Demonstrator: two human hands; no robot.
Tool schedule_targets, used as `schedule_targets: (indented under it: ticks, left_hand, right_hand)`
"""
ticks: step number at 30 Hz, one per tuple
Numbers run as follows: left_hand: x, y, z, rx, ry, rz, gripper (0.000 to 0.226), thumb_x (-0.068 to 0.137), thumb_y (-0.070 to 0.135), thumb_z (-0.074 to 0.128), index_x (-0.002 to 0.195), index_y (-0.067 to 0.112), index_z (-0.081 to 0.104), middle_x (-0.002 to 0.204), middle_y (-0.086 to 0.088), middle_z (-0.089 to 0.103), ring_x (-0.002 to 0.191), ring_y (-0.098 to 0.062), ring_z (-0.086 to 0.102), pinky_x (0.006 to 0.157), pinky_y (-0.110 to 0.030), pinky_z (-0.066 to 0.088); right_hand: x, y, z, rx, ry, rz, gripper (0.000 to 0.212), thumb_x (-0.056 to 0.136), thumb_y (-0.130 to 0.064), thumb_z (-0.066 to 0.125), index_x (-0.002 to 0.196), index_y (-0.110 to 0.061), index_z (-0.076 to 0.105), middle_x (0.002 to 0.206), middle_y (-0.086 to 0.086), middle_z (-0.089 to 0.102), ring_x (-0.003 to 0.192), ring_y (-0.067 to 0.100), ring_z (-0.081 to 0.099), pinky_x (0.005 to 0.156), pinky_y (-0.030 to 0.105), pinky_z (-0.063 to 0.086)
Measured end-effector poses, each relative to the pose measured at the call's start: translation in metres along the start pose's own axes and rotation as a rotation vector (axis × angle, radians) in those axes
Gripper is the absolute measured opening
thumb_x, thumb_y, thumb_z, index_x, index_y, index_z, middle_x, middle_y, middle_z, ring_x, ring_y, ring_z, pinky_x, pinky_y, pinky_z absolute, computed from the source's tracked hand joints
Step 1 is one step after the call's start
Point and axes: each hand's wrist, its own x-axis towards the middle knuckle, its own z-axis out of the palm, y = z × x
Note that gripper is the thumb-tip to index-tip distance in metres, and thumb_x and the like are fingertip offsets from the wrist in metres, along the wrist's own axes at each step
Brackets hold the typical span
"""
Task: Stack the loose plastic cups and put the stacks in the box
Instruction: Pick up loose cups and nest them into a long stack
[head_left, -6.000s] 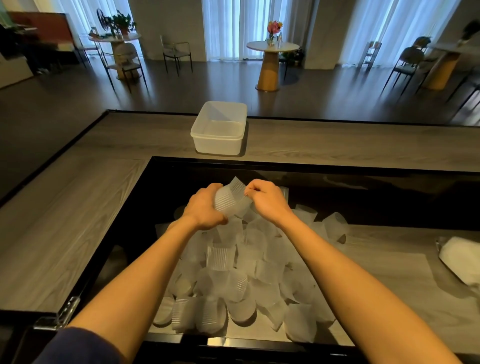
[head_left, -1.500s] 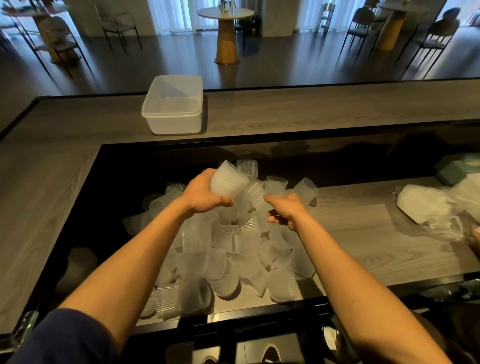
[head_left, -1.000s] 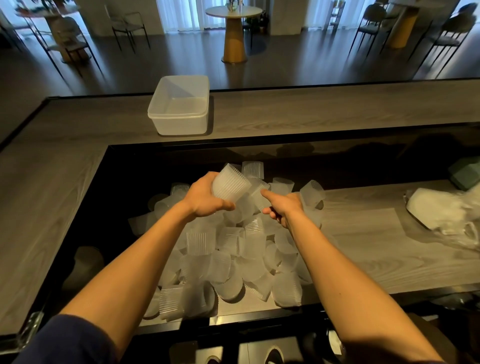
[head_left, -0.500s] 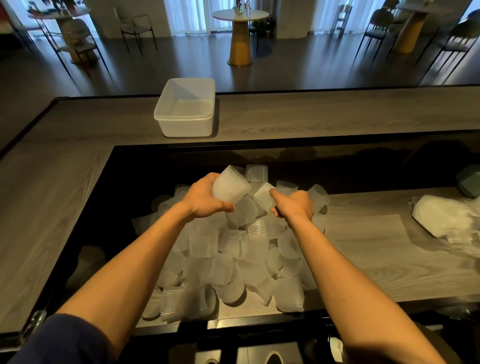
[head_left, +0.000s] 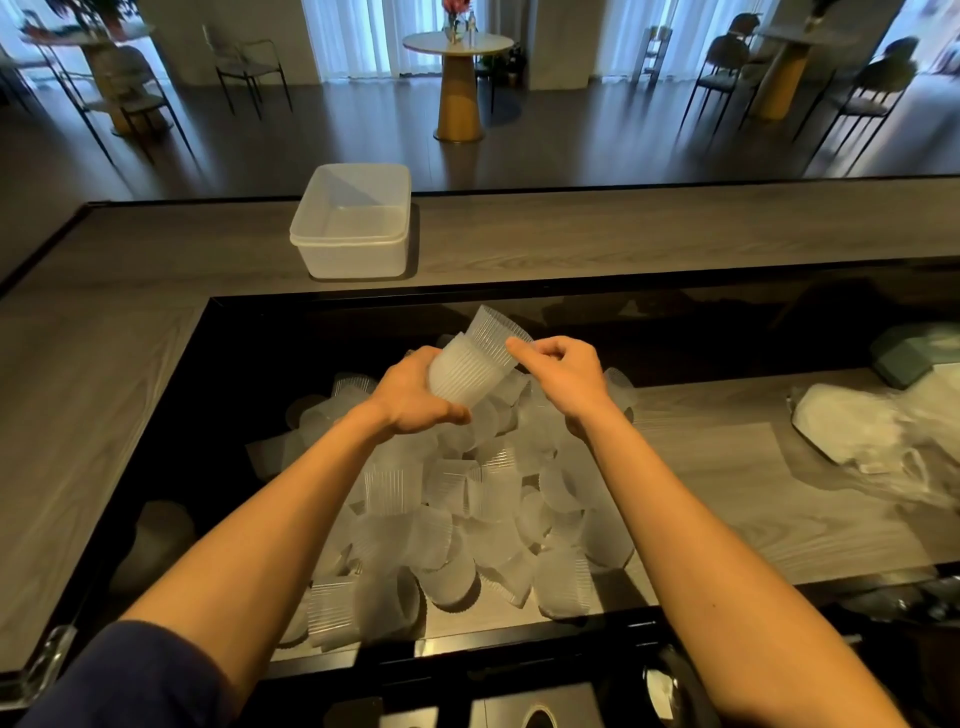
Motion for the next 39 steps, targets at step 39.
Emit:
schedule_targets:
  ticks: [39]
  left_hand:
    - [-0.010, 0.036, 0.052, 0.026, -0.215, 0.040, 0.081, 0.070, 0.022, 0.089, 0.137, 0.015, 0.043, 0.119, -0.003, 0.050, 0.108, -0.023, 0.053, 0.071, -0.025, 0.054]
  right_hand:
    - [-0.069, 0.073, -0.070, -0.386, -0.077, 0.402, 0.059, 0.078, -0.052, 0.083, 0.116, -0.015, 0.058, 0.111, 0.000, 0.060, 0.106, 0.019, 0.058, 0.090, 0.037, 0.049]
